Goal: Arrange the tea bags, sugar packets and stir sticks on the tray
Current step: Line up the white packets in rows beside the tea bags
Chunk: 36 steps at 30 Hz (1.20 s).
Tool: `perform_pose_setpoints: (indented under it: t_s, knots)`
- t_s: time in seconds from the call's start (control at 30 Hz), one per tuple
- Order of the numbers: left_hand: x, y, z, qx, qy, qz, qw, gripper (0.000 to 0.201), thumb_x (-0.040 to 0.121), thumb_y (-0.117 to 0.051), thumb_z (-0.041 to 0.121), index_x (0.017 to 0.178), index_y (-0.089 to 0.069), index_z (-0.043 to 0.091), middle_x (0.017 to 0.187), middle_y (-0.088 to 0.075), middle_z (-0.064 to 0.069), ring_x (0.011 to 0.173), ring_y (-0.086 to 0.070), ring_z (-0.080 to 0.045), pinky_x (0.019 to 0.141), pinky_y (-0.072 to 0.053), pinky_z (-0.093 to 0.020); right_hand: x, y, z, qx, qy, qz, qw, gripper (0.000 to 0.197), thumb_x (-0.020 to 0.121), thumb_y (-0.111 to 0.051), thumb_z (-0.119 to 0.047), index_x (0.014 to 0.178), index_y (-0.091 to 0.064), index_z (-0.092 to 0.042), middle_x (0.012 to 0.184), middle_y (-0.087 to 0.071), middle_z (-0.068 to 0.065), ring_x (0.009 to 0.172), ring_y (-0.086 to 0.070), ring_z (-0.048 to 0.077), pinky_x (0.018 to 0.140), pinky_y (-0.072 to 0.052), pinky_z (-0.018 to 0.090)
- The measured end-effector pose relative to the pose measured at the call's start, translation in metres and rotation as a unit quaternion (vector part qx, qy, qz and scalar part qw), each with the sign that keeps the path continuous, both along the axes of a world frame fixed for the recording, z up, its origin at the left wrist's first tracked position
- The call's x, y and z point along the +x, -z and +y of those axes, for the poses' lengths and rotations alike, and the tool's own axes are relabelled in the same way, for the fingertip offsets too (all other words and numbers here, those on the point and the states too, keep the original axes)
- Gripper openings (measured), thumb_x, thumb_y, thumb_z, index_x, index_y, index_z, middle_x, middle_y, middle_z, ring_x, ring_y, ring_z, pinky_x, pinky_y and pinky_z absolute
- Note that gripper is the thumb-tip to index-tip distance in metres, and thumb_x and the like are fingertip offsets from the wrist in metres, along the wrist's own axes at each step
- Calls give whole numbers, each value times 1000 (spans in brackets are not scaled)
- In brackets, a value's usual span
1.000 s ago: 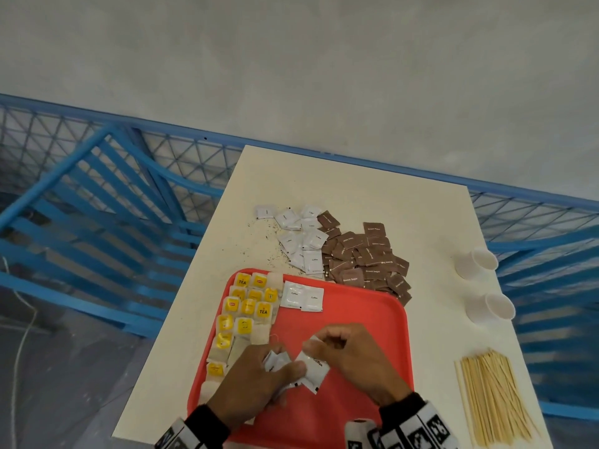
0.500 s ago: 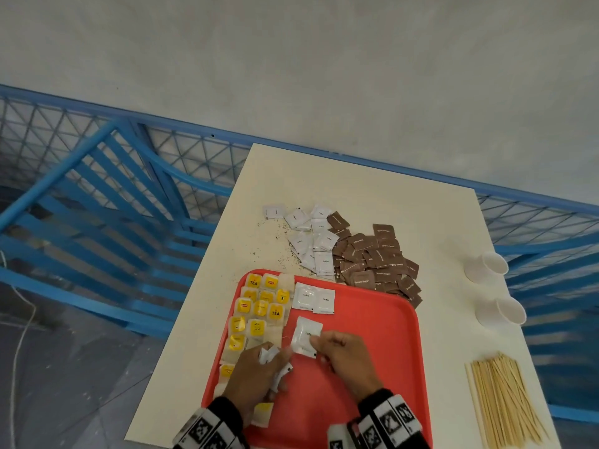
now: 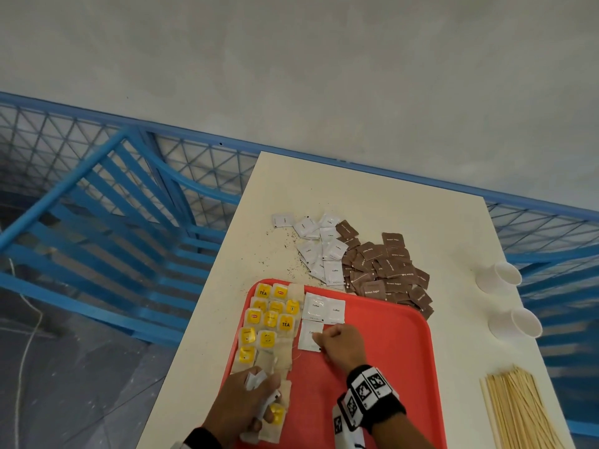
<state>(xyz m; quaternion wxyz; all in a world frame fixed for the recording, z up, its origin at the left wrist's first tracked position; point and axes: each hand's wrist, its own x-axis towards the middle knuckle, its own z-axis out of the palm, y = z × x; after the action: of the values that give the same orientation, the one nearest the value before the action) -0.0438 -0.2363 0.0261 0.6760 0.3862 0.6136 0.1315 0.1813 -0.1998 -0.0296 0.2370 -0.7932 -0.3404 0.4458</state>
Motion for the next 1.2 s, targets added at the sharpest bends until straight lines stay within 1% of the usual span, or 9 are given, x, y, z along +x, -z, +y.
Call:
perform_pose_setpoints:
  t_s: [0.13, 0.23, 0.37, 0.53, 0.67, 0.8, 0.87, 1.0, 1.2]
  knots:
    - [1, 5, 1, 24, -10, 7, 1000, 40, 85, -76, 34, 91, -66, -4, 71, -69, -23, 47, -61, -16, 41, -45, -23, -2, 3, -5, 7, 23, -3, 1000, 31, 71, -82, -37, 65, -60, -16, 59, -68, 5, 54, -59, 15, 67, -57, 40]
    - [1, 1, 2, 30, -9, -1, 1000, 26, 86, -74, 39, 89, -58, 19, 55, -64, -1, 41, -59, -12, 39, -46, -22, -6, 0, -6, 15, 35, -30, 999, 32, 71, -85, -32, 72, -57, -16, 75, -70, 5, 67, -60, 16, 67, -51, 34]
    - [4, -3, 8, -6, -33, -66, 997, 85, 61, -77, 73, 96, -68, -4, 87, -72, -27, 66, -66, -29, 46, -46, -24, -10, -10, -5, 17, 18, -56, 998, 31, 74, -83, -31, 73, -55, -16, 75, -63, -2, 68, -55, 11, 61, -42, 24]
    - [15, -19, 11, -125, -113, -211, 963, 73, 83, -54, 67, 107, -68, 0, 92, -67, -26, 67, -64, -33, 53, -47, -30, -6, -55, -17, 92, -1, -1, 996, 24, 82, -77, -31, 73, -63, -15, 70, -65, -4, 63, -57, 6, 60, -43, 21]
    - [40, -36, 22, -152, -115, -308, 932, 82, 80, -43, 73, 109, -70, 1, 86, -66, -23, 59, -65, -32, 48, -49, -31, 2, -115, -42, 197, -111, 60, 972, 18, 82, -79, -31, 82, -69, -15, 67, -60, -5, 60, -49, 2, 59, -40, 17]
    - [71, -49, 21, -134, -33, -334, 933, 80, 83, -32, 77, 119, -71, 18, 101, -70, -23, 71, -68, -35, 55, -55, -35, 7, -133, -59, 222, -296, -95, 924, 58, 66, -74, -59, 115, -64, -29, 103, -51, -19, 96, -49, -1, 84, -41, 13]
    - [84, -54, 16, -108, 31, -312, 943, 85, 79, -32, 86, 126, -68, 25, 116, -65, -26, 81, -67, -35, 64, -55, -35, 11, -134, -60, 222, -324, -119, 912, 43, 69, -76, -53, 104, -62, -31, 95, -43, -23, 94, -43, -4, 81, -38, 14]
    - [96, -65, 9, -38, 68, -263, 962, 68, 90, -36, 69, 116, -73, 17, 108, -73, -18, 87, -72, -29, 72, -57, -35, 29, -137, -61, 253, -214, -69, 941, 23, 78, -79, -29, 66, -60, -32, 68, -57, -16, 66, -49, -3, 60, -33, 14]
    - [90, -66, 2, 150, 118, -133, 973, 35, 83, -74, 51, 77, -67, 17, 60, -63, -7, 54, -57, -18, 50, -44, -26, 39, -143, -72, 163, -84, 151, 971, 27, 94, -65, -26, 72, -71, -11, 57, -60, -14, 53, -46, -5, 55, -37, 16]
